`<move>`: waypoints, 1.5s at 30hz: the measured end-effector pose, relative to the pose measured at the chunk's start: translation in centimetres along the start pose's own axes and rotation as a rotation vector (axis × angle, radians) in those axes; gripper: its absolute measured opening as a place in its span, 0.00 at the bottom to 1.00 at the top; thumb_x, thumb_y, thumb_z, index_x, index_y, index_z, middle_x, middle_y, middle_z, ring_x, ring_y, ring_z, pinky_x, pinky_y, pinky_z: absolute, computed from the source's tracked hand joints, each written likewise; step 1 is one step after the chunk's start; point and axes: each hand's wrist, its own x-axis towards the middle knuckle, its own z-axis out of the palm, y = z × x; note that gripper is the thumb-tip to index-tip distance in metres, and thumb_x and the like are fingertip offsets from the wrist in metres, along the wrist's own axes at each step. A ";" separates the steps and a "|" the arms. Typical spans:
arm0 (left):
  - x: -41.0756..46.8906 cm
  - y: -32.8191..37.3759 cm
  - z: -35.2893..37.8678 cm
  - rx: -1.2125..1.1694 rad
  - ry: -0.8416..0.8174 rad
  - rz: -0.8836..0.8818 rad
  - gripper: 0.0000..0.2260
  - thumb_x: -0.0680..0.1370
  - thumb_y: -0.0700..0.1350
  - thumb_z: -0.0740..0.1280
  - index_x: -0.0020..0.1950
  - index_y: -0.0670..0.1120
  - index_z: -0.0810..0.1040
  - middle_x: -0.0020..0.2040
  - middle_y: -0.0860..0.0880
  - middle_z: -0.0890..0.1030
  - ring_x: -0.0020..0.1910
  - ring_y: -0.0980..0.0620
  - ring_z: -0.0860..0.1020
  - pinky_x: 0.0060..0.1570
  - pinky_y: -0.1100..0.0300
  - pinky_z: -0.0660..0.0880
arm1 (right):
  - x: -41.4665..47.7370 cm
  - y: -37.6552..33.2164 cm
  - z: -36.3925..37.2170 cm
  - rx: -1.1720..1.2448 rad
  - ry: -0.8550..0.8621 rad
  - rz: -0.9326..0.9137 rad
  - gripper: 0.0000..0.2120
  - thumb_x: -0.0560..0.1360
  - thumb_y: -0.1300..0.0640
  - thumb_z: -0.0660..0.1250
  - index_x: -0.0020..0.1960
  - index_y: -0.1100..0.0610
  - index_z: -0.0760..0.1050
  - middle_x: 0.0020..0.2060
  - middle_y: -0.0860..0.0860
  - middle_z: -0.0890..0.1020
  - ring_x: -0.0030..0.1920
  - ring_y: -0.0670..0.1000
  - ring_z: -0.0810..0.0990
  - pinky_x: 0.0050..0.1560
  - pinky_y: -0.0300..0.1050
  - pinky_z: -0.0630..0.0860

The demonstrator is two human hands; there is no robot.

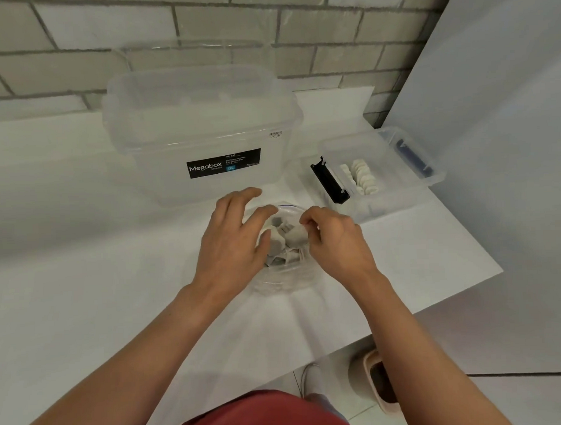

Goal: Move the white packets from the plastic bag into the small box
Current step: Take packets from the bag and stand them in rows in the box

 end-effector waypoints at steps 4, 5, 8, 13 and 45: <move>1.7 0.5 0.7 -0.078 -0.265 -0.057 0.10 0.78 0.44 0.66 0.58 0.50 0.81 0.54 0.52 0.78 0.52 0.50 0.78 0.42 0.52 0.79 | 0.0 0.7 -0.4 -0.004 0.086 -0.041 0.10 0.79 0.65 0.63 0.56 0.55 0.79 0.48 0.50 0.83 0.44 0.56 0.81 0.43 0.54 0.78; 2.0 0.1 1.3 -0.082 -0.388 -0.097 0.11 0.77 0.43 0.64 0.58 0.49 0.81 0.54 0.51 0.79 0.52 0.48 0.79 0.44 0.51 0.79 | -0.1 0.9 -0.4 -0.001 0.090 -0.053 0.11 0.79 0.66 0.63 0.56 0.56 0.80 0.48 0.51 0.83 0.44 0.56 0.81 0.42 0.55 0.79; 3.6 -1.0 2.7 -0.014 -0.682 -0.080 0.16 0.75 0.39 0.64 0.61 0.47 0.80 0.60 0.46 0.79 0.60 0.44 0.77 0.53 0.48 0.77 | -0.5 1.1 0.0 0.010 0.050 -0.099 0.17 0.75 0.72 0.64 0.57 0.57 0.81 0.48 0.53 0.81 0.41 0.58 0.81 0.39 0.56 0.79; 6.6 -2.0 3.9 0.067 -0.891 -0.120 0.18 0.70 0.47 0.66 0.59 0.46 0.80 0.57 0.45 0.80 0.57 0.43 0.77 0.53 0.48 0.78 | -1.1 0.9 0.9 0.019 0.007 -0.143 0.23 0.71 0.75 0.63 0.60 0.56 0.80 0.48 0.53 0.82 0.43 0.58 0.82 0.41 0.58 0.80; 6.7 -2.2 1.7 -0.002 -0.674 0.014 0.15 0.80 0.37 0.59 0.56 0.51 0.82 0.52 0.51 0.74 0.55 0.47 0.75 0.54 0.51 0.74 | -1.9 0.0 -1.7 -0.081 0.084 -0.203 0.08 0.79 0.59 0.68 0.55 0.50 0.83 0.45 0.47 0.85 0.44 0.53 0.83 0.39 0.54 0.80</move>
